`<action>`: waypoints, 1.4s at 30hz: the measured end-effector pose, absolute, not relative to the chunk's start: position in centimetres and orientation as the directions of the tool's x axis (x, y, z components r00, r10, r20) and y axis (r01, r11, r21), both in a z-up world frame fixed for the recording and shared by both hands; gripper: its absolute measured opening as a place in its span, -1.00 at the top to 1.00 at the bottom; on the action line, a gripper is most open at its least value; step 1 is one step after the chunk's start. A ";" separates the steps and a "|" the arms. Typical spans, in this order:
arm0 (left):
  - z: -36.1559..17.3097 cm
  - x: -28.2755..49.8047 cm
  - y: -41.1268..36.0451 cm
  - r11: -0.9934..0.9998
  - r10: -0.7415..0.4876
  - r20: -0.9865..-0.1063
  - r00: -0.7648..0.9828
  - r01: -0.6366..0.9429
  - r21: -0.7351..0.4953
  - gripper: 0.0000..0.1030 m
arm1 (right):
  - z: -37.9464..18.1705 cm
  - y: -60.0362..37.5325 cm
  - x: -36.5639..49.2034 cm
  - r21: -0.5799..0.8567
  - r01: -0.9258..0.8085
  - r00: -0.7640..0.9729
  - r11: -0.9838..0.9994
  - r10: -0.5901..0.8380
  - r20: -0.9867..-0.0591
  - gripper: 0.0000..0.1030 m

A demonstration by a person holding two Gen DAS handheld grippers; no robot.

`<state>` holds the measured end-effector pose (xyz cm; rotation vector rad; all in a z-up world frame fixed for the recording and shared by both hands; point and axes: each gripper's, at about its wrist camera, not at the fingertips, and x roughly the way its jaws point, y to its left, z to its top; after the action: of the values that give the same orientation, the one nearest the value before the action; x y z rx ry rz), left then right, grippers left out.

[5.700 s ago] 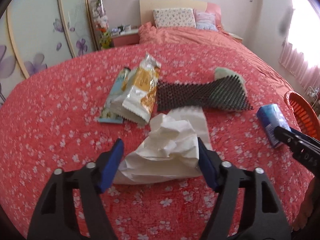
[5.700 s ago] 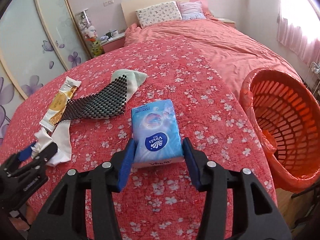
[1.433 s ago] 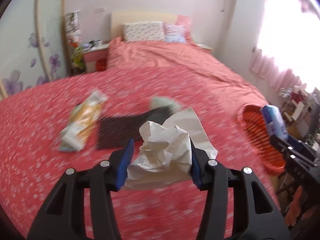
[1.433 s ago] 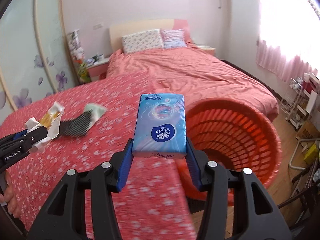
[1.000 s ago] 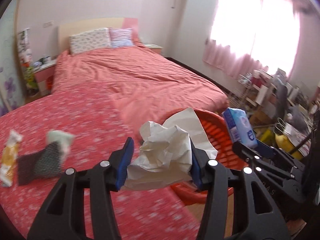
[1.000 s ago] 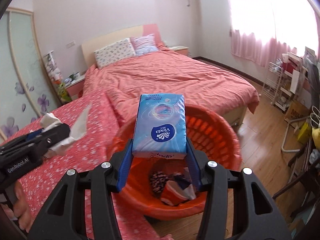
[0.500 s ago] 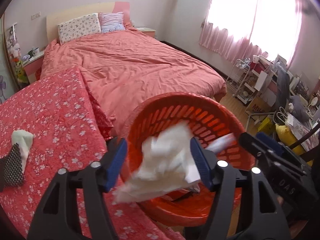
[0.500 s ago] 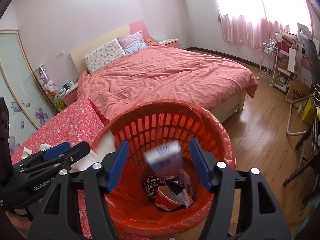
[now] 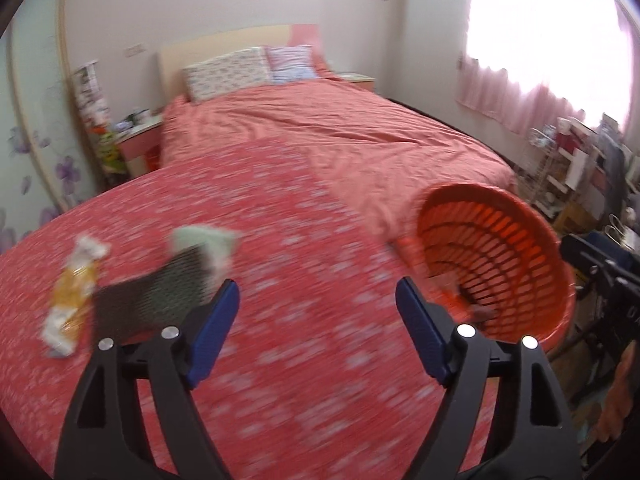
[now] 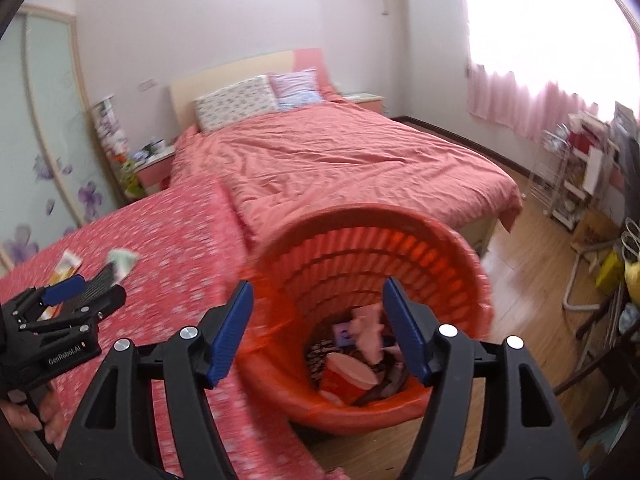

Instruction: Collect trash

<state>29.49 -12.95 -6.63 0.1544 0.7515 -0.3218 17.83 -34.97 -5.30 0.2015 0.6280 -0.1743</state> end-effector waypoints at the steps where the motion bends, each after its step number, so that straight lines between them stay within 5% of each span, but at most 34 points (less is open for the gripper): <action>1: -6.6 29.3 -11.2 0.950 -0.208 -0.694 0.689 0.311 0.025 -0.55 | -5.2 -34.1 17.9 0.131 0.204 0.797 0.970 -0.087 -0.598 -0.30; 12: -7.4 29.0 6.8 0.999 0.034 -0.715 0.699 -0.018 0.030 -0.55 | -6.6 -22.4 19.3 0.084 0.000 0.758 0.996 0.055 -0.649 -0.30; 25: -8.3 30.8 15.4 0.990 0.091 -0.720 0.687 -0.139 -0.007 -0.54 | -7.5 -12.4 25.1 0.099 -0.101 0.721 0.990 0.141 -0.678 -0.21; 32: -8.9 32.1 17.2 0.987 0.073 -0.729 0.680 -0.154 -0.044 -0.54 | -9.0 -8.4 30.4 0.087 -0.108 0.675 0.990 0.137 -0.725 0.03; 39: -9.2 33.2 17.7 0.987 0.064 -0.730 0.681 -0.150 -0.053 -0.54 | -10.2 -8.2 29.8 0.078 -0.133 0.657 0.988 0.146 -0.740 0.72; 42: -9.1 33.7 17.6 0.987 0.071 -0.727 0.683 -0.154 -0.049 -0.53 | -9.8 -9.1 29.0 0.103 -0.143 0.664 0.984 0.173 -0.727 0.85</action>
<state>33.71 17.57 -9.10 -0.1094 0.8098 0.1265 28.97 -9.11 -9.77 0.0381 0.8256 0.1783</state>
